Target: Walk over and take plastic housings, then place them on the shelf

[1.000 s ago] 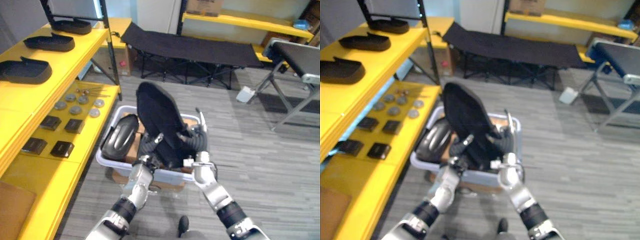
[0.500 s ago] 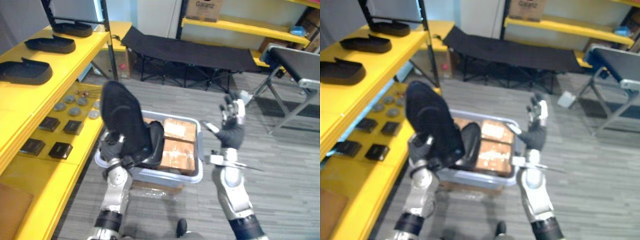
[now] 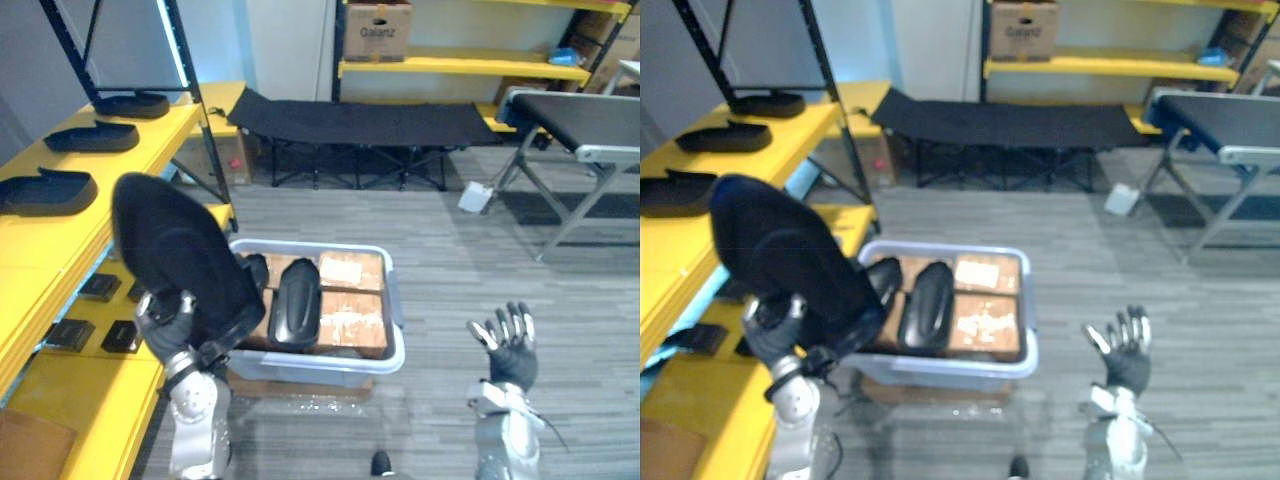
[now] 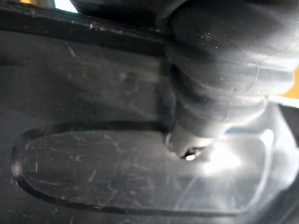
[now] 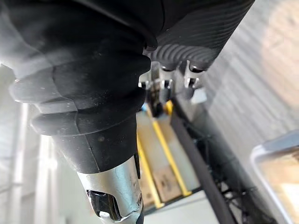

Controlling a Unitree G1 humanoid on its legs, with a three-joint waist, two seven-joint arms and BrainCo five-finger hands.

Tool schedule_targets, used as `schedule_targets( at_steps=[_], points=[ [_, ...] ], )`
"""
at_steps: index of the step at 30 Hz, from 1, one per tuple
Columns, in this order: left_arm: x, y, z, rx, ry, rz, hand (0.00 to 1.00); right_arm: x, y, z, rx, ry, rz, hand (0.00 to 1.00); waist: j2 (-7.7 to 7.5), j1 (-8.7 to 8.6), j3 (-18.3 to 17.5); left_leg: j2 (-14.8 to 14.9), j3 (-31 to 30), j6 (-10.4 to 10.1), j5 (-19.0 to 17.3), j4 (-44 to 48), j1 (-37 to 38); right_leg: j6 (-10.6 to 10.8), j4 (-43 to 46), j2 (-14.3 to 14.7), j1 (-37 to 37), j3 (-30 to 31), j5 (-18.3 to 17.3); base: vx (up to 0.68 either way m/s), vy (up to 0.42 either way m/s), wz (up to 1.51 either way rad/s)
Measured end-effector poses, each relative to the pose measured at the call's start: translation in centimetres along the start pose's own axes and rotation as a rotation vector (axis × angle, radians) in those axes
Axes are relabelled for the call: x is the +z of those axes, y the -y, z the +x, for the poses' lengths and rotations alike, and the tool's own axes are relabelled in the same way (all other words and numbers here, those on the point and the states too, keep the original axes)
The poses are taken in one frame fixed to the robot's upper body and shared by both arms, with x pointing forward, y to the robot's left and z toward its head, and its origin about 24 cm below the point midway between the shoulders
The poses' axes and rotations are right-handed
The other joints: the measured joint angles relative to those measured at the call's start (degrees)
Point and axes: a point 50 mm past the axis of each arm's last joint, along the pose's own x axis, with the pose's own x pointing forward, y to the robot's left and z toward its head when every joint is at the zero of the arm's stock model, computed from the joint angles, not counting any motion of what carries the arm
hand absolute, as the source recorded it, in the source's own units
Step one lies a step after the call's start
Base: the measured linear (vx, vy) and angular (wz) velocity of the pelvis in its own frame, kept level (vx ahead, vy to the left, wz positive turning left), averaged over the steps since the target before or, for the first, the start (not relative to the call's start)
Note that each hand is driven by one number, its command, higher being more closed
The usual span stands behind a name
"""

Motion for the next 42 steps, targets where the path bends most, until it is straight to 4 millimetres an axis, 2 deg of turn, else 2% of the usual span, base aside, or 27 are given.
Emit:
schedule_targets(
  at_steps=[2,4,5,6,7,10,11,12,14,16,18,20,22,24,26,27,30,33,34,36,38,39,40,42],
  points=[
    [0.7,-0.1,0.1,0.004,0.029,-0.009,1.0,-0.6,0.1,0.1,-0.02,-0.029,-0.021,0.0,0.0,0.63,-0.02,-0.16,-1.62,-0.03,0.48,-0.29,-1.04,0.07,0.0,-0.24,0.02,-1.73,-0.31,0.0,-0.014,0.54],
    [2.0,-0.5,0.2,0.012,0.084,-0.015,1.0,-1.8,-0.6,0.5,-0.018,-0.073,-0.02,0.0,0.27,1.86,-0.03,-0.55,-5.3,0.04,1.78,-0.56,-2.46,0.09,0.01,-0.81,0.59,-5.48,-0.56,0.04,-0.013,0.86],
    [2.5,-0.9,0.1,0.019,0.104,-0.016,1.0,-2.2,-1.7,0.8,0.008,-0.086,-0.018,0.0,0.65,3.02,-0.13,-0.74,-7.18,0.0,2.27,-0.86,-2.59,0.44,0.45,-0.92,1.35,-7.34,-0.39,0.08,-0.007,0.7],
    [2.8,-1.2,0.1,0.025,0.115,-0.015,1.0,-2.4,-2.5,1.0,0.034,-0.086,-0.023,0.0,0.82,3.45,-0.09,-0.83,-7.79,0.02,2.42,-0.85,-2.58,0.46,0.51,-1.0,1.89,-8.03,-0.4,0.09,-0.002,0.74],
    [3.3,-1.7,0.0,0.037,0.132,-0.01,1.0,-2.5,-4.2,1.5,0.093,-0.081,-0.034,0.0,1.22,4.47,-0.3,-1.07,-9.45,0.08,2.48,-0.85,-2.66,0.53,0.52,-1.17,2.93,-9.92,-0.45,0.07,0.007,0.67],
    [4.2,-2.8,-0.1,0.054,0.164,0.003,1.0,-2.0,-7.9,2.6,0.205,-0.016,-0.052,0.0,1.67,7.39,-0.61,-2.27,-13.41,0.64,2.84,-0.81,-3.52,0.64,0.51,-2.08,4.83,-14.43,-0.53,0.03,0.036,0.68],
    [4.4,-3.5,-0.2,0.071,0.171,0.022,1.0,-1.9,-9.1,2.9,0.242,-0.003,-0.056,0.0,1.55,8.79,-0.61,-2.6,-14.17,0.78,2.94,-0.85,-3.53,0.66,0.51,-2.4,5.45,-15.65,-0.52,0.01,0.054,0.54],
    [4.5,-3.8,-0.2,0.08,0.174,0.03,1.0,-1.8,-9.5,3.0,0.258,0.0,-0.056,0.0,1.46,9.06,-0.58,-2.77,-14.57,0.83,2.97,-0.85,-3.5,0.69,0.5,-2.52,5.72,-15.79,-0.54,0.0,0.062,0.42],
    [4.6,-5.8,-0.6,0.143,0.168,0.086,1.0,-1.3,-11.6,3.4,0.355,0.017,-0.036,0.0,0.78,10.95,-0.57,-3.5,-15.64,1.22,2.96,-0.81,-3.37,1.45,0.51,-3.46,6.81,-17.03,-1.1,0.0,0.049,0.3],
    [4.5,-7.1,-1.1,0.184,0.154,0.113,1.0,-1.3,-12.7,3.4,0.41,0.012,-0.036,0.0,0.31,11.96,-0.61,-3.97,-15.93,1.59,2.67,-0.26,-3.48,2.03,0.52,-3.88,7.11,-17.03,-1.55,-0.01,0.032,0.09],
    [4.5,-8.1,-1.6,0.192,0.143,0.143,1.0,-1.6,-13.5,3.5,0.447,-0.012,-0.059,0.0,0.45,12.87,-0.34,-3.96,-16.14,1.6,1.08,2.21,-3.74,2.12,0.53,-3.77,8.03,-16.98,-2.0,0.0,0.0,0.0],
    [4.5,-8.6,-2.1,0.192,0.135,0.15,1.0,-2.0,-13.7,3.4,0.469,-0.035,-0.084,0.0,1.63,13.69,0.36,-3.47,-16.45,1.66,-3.02,9.32,-5.61,2.1,0.93,-3.01,9.79,-17.09,-2.94,-0.03,0.043,0.0],
    [4.5,-8.6,-2.2,0.2,0.136,0.112,1.0,-2.2,-13.5,3.4,0.471,-0.049,-0.099,0.0,2.39,14.15,1.05,-3.09,-16.78,1.97,-4.92,12.08,-5.63,2.36,1.81,-2.75,11.1,-17.63,-4.14,-0.01,0.036,0.06],
    [4.6,-8.4,-2.2,0.177,0.152,0.098,1.0,-2.4,-13.2,3.4,0.463,-0.065,-0.11,0.0,1.92,14.04,1.11,-3.61,-17.91,2.47,-5.13,12.04,-5.85,2.51,1.99,-3.12,12.13,-19.68,-4.52,0.02,0.012,0.44],
    [5.0,-7.8,-1.9,0.141,0.168,0.059,1.0,-2.6,-12.8,3.3,0.451,-0.073,-0.123,0.0,0.81,13.04,1.48,-3.34,-16.82,3.3,-4.62,11.65,-6.69,2.78,2.35,-3.69,13.06,-22.48,-4.71,0.05,0.007,0.85],
    [5.0,-7.2,-1.6,0.115,0.173,0.027,1.0,-2.8,-12.1,3.3,0.431,-0.087,-0.149,0.0,0.35,12.55,1.5,-3.0,-15.61,2.12,-3.28,11.24,-7.42,3.35,3.93,-4.62,13.23,-24.85,-5.34,0.08,0.049,0.75],
    [5.4,-6.7,-1.5,0.079,0.193,0.01,1.0,-3.1,-11.7,3.2,0.433,-0.115,-0.158,0.0,-0.56,12.82,2.0,-5.01,-16.65,1.93,-1.09,8.58,-7.03,2.79,5.41,-6.7,12.81,-25.16,-5.84,0.11,0.136,0.44],
    [5.2,-5.9,-1.5,0.037,0.184,-0.028,1.0,-2.9,-11.2,3.2,0.44,-0.109,-0.149,0.0,-0.65,12.79,2.12,-6.16,-17.44,2.04,0.04,6.55,-6.31,2.47,6.57,-7.93,12.91,-25.1,-6.05,0.07,0.088,0.29],
    [5.1,-5.0,-1.5,-0.009,0.179,-0.047,1.0,-2.7,-10.7,3.3,0.435,-0.103,-0.145,0.0,-0.64,12.6,2.15,-6.42,-18.38,2.09,0.65,5.43,-6.08,1.43,7.87,-8.27,12.74,-24.76,-6.68,0.04,0.058,0.43],
    [5.0,-4.1,-1.4,-0.062,0.177,-0.064,1.0,-2.8,-10.0,3.1,0.428,-0.109,-0.146,0.0,-0.79,11.98,2.25,-6.58,-20.02,2.1,1.53,3.96,-5.6,0.6,9.56,-8.43,12.73,-23.38,-7.19,0.04,0.03,0.52],
    [5.1,-2.8,-1.3,-0.167,0.182,-0.069,1.0,-2.7,-8.7,2.7,0.409,-0.11,-0.145,0.0,-1.01,10.33,2.28,-6.87,-23.7,2.13,3.38,1.4,-5.2,-1.46,13.84,-8.71,11.79,-16.0,-8.57,0.05,0.017,0.79],
    [5.2,-2.5,-1.2,-0.191,0.187,-0.068,1.0,-2.5,-8.5,2.6,0.409,-0.1,-0.145,0.0,-1.01,9.78,2.3,-6.95,-24.6,2.16,3.85,1.05,-5.21,-1.98,15.02,-8.7,11.3,-14.21,-8.92,0.06,-0.017,0.77],
    [5.3,-1.9,-0.8,-0.233,0.201,-0.071,1.0,-2.0,-8.2,2.6,0.411,-0.071,-0.154,0.0,-1.04,9.27,2.62,-7.17,-26.16,2.03,4.86,0.33,-5.51,-1.75,17.15,-8.84,10.4,-11.6,-9.67,0.04,-0.043,0.68],
    [5.7,-1.3,-0.2,-0.263,0.225,-0.077,1.0,-1.6,-8.4,2.6,0.431,-0.039,-0.152,0.0,-1.9,8.68,3.32,-7.5,-27.49,1.62,5.79,-0.05,-6.03,-1.67,17.72,-9.03,10.63,-10.83,-12.35,0.01,-0.08,0.5]
  ],
)
